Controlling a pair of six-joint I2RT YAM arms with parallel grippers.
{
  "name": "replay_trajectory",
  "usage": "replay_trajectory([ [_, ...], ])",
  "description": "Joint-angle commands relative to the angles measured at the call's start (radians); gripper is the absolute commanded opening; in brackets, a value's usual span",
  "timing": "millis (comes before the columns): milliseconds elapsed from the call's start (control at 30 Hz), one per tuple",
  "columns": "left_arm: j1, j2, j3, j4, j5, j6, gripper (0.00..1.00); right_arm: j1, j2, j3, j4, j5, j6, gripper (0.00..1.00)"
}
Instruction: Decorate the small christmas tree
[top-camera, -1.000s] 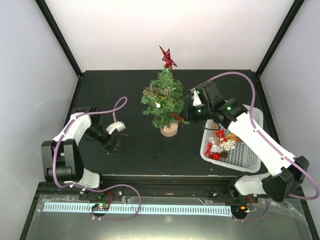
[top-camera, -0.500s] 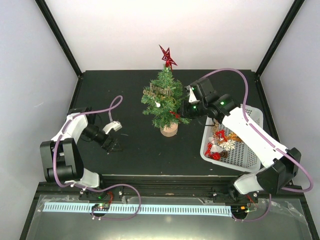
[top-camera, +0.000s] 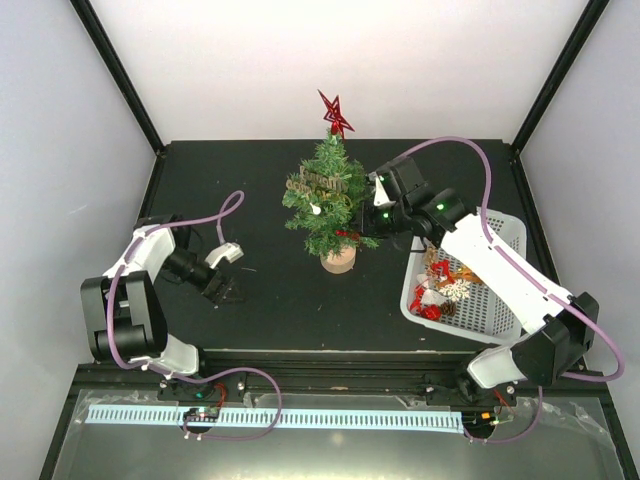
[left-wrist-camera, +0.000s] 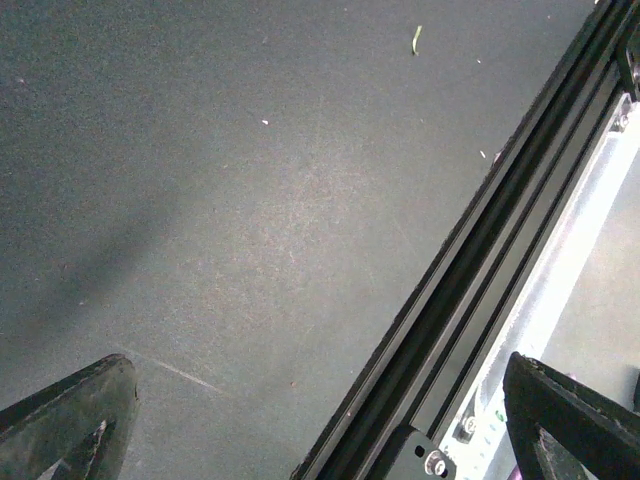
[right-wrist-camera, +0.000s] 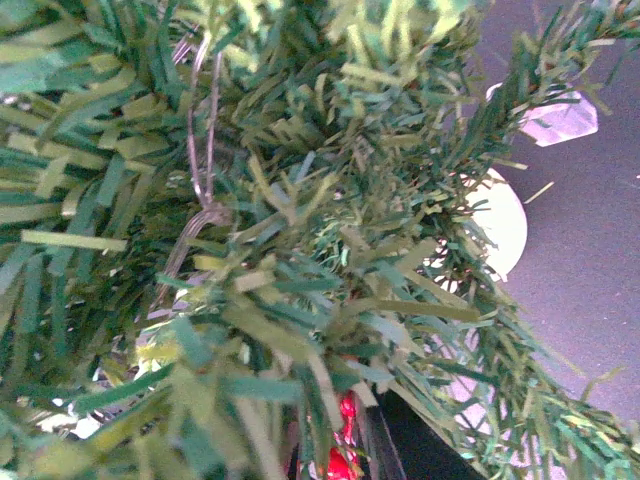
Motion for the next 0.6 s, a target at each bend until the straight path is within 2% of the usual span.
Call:
replay_trajectory([
  [0, 0.011, 0.011, 0.001, -0.030, 0.035, 0.036, 0.99, 0.022, -0.017, -0.003, 0.024, -0.006, -0.001, 0.18],
  [267, 0.020, 0.014, 0.002, -0.034, 0.038, 0.041, 0.99, 0.030, -0.037, -0.003, 0.005, 0.039, -0.001, 0.21],
  [567, 0.030, 0.029, 0.004, -0.041, 0.044, 0.050, 0.99, 0.028, -0.107, -0.015, -0.019, 0.160, 0.014, 0.35],
])
